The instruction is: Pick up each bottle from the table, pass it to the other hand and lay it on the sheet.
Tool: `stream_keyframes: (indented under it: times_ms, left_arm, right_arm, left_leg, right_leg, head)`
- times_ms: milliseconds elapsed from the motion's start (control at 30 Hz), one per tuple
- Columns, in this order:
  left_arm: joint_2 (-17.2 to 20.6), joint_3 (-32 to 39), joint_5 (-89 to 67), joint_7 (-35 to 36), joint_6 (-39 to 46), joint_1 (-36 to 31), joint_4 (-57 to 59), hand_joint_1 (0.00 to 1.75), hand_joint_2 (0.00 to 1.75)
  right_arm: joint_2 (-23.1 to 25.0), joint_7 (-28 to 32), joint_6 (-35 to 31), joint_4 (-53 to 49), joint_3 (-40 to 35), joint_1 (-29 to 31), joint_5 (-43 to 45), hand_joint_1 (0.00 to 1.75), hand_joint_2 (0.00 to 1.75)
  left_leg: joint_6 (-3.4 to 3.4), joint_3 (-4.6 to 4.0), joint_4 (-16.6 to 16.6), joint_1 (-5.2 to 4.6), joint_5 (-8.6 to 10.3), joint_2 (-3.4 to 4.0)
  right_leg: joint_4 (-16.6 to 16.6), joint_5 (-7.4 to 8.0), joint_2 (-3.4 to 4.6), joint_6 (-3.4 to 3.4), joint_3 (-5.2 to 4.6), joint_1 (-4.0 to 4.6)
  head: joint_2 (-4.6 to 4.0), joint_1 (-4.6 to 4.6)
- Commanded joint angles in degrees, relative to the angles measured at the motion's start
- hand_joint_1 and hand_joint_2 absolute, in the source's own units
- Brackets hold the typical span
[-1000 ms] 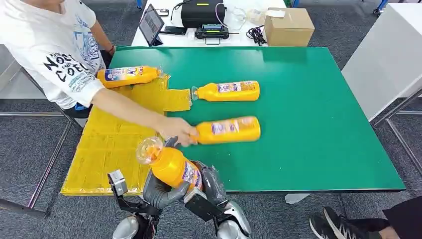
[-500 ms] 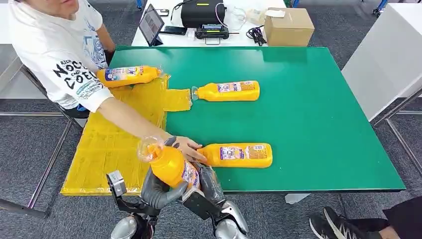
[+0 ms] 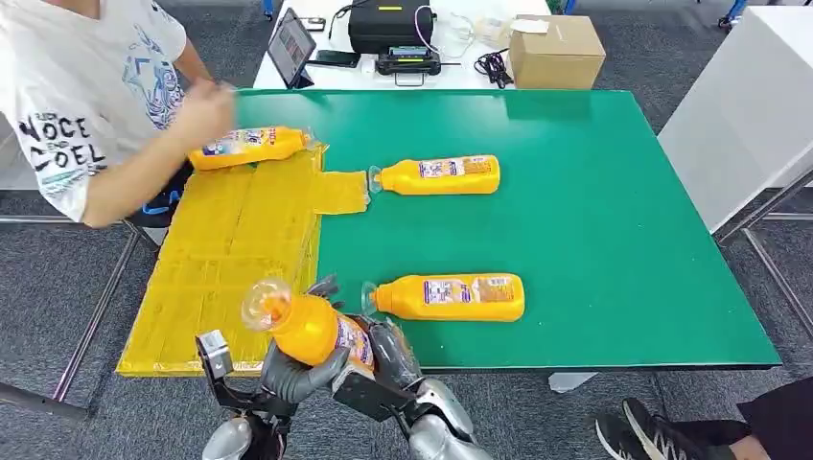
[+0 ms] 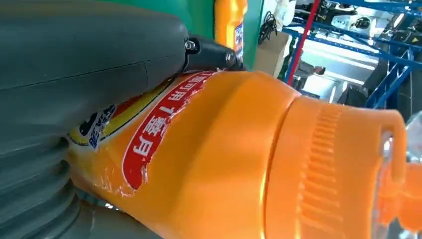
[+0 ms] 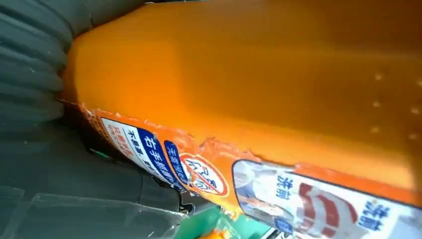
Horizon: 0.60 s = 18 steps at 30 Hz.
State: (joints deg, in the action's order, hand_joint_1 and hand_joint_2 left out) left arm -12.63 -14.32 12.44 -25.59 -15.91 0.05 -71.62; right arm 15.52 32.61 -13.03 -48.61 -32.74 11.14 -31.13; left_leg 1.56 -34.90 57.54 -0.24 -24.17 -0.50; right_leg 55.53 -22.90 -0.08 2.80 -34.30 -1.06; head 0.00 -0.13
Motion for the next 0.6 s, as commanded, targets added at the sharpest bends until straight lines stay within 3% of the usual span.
stream_keyframes:
  times_ms: [33,133,167,200,233,267,400,533,600]
  left_arm:
    - [0.61,-2.43,1.8,1.24,-5.23,-3.12,4.04,1.75,1.75]
    - [0.78,-1.75,2.82,1.5,-6.21,-3.23,3.8,1.75,1.75]
    - [0.75,-1.38,2.83,1.59,-5.94,-3.21,3.42,1.75,1.75]
    - [0.62,-0.55,2.89,1.34,-5.39,-2.94,2.51,1.75,1.75]
    - [0.53,-0.09,2.75,1.06,-4.85,-2.84,2.01,1.75,1.75]
    - [0.29,0.83,2.06,0.69,-3.14,-2.81,1.23,1.75,1.75]
    - [0.31,3.21,-2.73,-0.72,4.29,-4.45,0.61,1.75,1.75]
    - [0.48,3.61,-2.58,-0.75,4.28,-4.97,0.86,1.75,1.75]
    - [0.17,5.81,-4.86,-2.51,9.84,-6.71,1.82,1.75,1.75]
  right_arm:
    - [-0.34,-1.97,-0.3,7.83,-4.29,3.15,-2.94,1.75,1.75]
    - [-0.76,-2.88,-1.67,7.29,-4.0,3.15,-4.12,1.75,1.75]
    - [-0.75,-3.09,-2.56,6.9,-3.5,2.98,-4.32,1.48,1.75]
    - [-0.46,-3.45,-4.09,5.85,-2.14,2.41,-3.94,0.0,1.75]
    - [-0.51,-3.74,-4.55,5.39,-2.09,2.36,-4.33,0.0,1.75]
    - [-0.53,-3.69,-5.17,3.71,-1.17,1.9,-3.78,0.0,0.0]
    - [-2.54,-1.57,-0.91,-7.67,1.34,-1.13,1.17,0.0,0.0]
    - [-3.15,-2.17,0.0,-10.05,1.44,-1.69,1.41,0.0,0.0]
    - [-4.88,0.62,3.0,-18.08,1.89,-3.14,5.27,0.0,0.0]
  left_leg:
    - [-0.06,0.13,-0.03,0.04,-0.04,-0.04]
    - [-0.05,0.11,-0.03,0.02,-0.02,-0.08]
    - [-0.09,0.22,0.0,0.08,-0.08,-0.1]
    - [-0.06,0.13,0.0,0.05,-0.05,-0.09]
    - [-0.05,0.11,-0.02,0.03,-0.03,-0.07]
    - [-0.09,0.23,0.03,0.09,-0.12,-0.06]
    - [-0.07,0.09,0.05,0.05,-0.07,-0.1]
    - [-0.07,0.09,0.0,0.05,-0.04,-0.06]
    - [-0.09,0.16,0.0,0.08,-0.07,-0.05]
  right_leg:
    - [-0.04,-0.05,-0.06,-0.07,0.15,0.05]
    - [-0.02,-0.05,-0.1,-0.07,0.12,0.02]
    - [-0.03,-0.11,-0.13,-0.11,0.26,0.09]
    - [-0.02,-0.07,-0.12,-0.08,0.16,0.06]
    - [-0.03,-0.06,-0.1,-0.07,0.13,0.04]
    - [-0.03,-0.12,-0.1,-0.12,0.28,0.1]
    - [0.03,-0.1,-0.12,-0.09,0.13,0.06]
    - [-0.02,-0.06,-0.09,-0.09,0.13,0.06]
    - [-0.03,-0.07,-0.08,-0.11,0.2,0.09]
  head:
    - [0.0,0.0]
    - [0.0,0.0]
    - [0.0,0.0]
    - [0.0,0.02]
    - [0.0,-0.02]
    - [0.0,0.02]
    - [0.0,0.0]
    - [0.0,0.04]
    - [0.0,0.0]
